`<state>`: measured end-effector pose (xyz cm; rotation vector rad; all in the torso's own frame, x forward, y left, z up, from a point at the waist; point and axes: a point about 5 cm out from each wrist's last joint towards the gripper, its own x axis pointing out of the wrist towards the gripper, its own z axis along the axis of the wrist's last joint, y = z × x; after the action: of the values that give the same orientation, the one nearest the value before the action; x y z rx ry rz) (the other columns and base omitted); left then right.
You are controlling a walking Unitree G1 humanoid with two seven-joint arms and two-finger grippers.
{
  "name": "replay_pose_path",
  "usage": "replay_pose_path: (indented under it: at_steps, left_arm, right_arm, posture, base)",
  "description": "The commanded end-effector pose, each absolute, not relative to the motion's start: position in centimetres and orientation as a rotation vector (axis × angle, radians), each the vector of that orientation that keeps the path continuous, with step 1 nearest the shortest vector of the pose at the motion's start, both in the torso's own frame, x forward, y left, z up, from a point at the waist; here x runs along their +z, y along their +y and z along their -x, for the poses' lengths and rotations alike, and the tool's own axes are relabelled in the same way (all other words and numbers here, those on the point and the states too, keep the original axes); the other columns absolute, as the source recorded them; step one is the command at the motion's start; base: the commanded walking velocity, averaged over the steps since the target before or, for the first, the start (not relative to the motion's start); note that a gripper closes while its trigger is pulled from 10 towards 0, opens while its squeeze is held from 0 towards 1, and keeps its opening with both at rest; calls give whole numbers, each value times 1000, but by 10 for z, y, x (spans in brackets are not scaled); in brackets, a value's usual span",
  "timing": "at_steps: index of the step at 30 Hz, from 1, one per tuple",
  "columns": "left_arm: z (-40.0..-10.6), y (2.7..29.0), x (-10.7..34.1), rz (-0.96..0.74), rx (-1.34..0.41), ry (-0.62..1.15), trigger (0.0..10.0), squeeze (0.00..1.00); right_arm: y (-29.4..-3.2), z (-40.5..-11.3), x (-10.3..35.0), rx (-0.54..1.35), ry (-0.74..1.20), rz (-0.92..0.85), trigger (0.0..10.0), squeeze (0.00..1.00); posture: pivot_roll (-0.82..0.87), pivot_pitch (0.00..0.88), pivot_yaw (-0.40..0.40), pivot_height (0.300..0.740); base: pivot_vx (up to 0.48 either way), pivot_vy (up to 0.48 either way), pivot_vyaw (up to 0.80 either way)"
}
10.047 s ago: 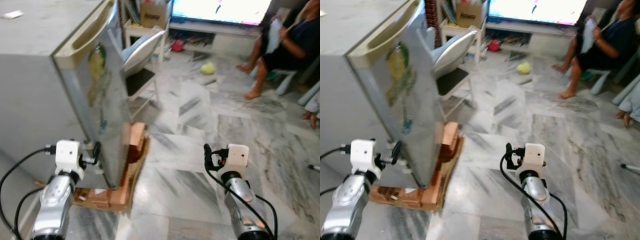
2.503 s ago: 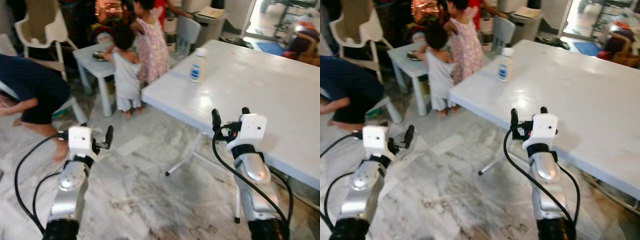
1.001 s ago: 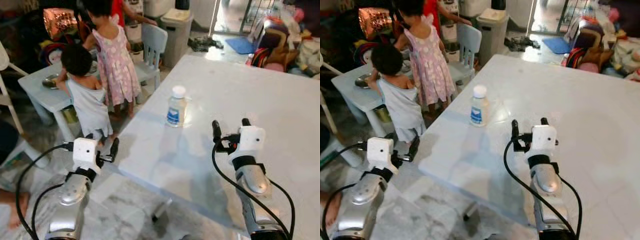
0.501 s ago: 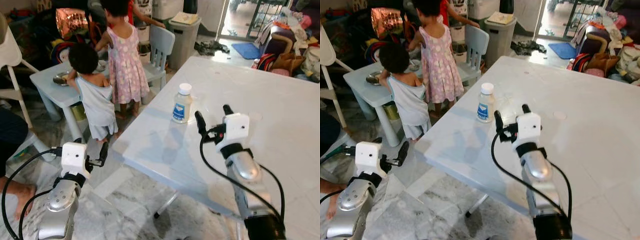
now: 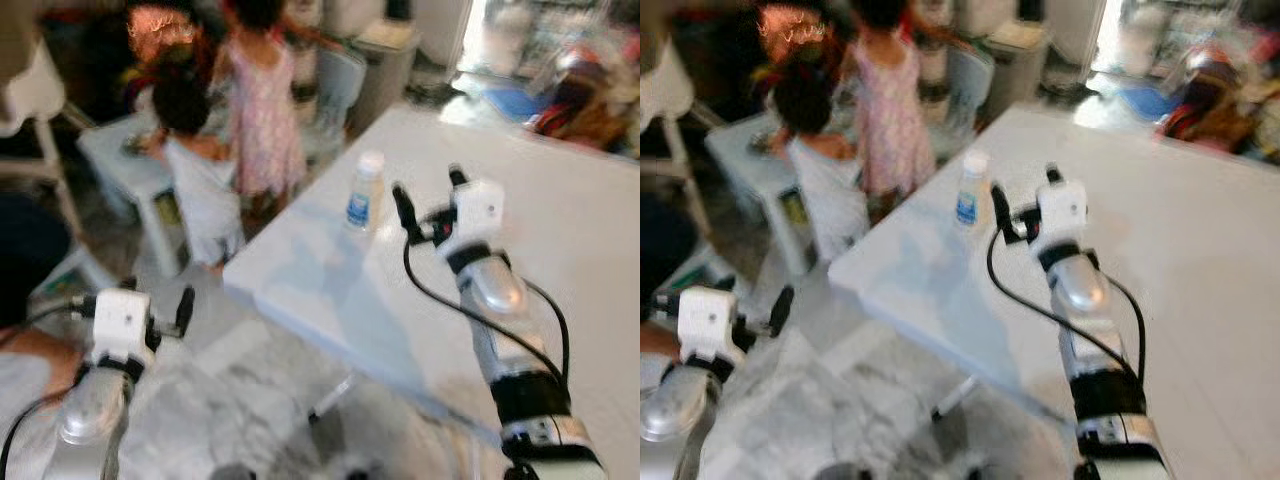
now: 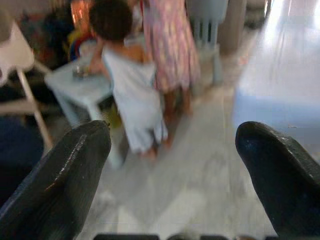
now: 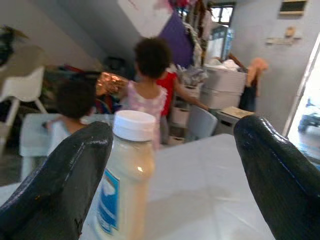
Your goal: Restocking fridge
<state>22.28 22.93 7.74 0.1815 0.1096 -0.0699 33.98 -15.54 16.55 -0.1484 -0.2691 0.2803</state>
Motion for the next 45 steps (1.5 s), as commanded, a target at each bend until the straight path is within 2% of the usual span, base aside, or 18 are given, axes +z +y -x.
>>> replay_pose_path:
  at_steps: [1,9,20,25,32,37,45]
  left_arm:
    - [-224,236,87,-210,-70,91,10000,0]
    - [-221,241,92,-234,-69,100,10000,0]
    - [-213,245,96,-256,-97,134,10000,0]
    - [-212,246,98,-256,-77,136,10000,0]
    - [-220,247,102,-214,-27,93,10000,0]
    - [-231,237,97,-171,-42,81,10000,0]
    - [-247,221,93,-149,-92,67,10000,0]
  right_arm:
    - [-151,-342,168,301,-281,149,10000,0]
    - [-146,-345,170,311,-310,150,10000,0]
    - [-155,-360,184,305,-353,195,10000,0]
    - [-155,-361,187,289,-365,155,10000,0]
    - [-157,-326,170,141,-381,88,10000,0]
    - [-154,-290,143,71,-305,55,10000,0]
    - [-153,-276,133,46,-248,44,10000,0]
  posture:
    - [137,91,24,740]
    - [156,103,44,740]
    - [187,147,68,740]
    - [191,123,50,740]
    - [153,65,28,740]
    - [94,23,35,740]
    - [35,0,49,740]
  base:
    - [0,0,0]
    - [0,0,0]
    - [0,0,0]
    - [0,0,0]
    - [0,0,0]
    - [0,0,0]
    - [0,223,-259]
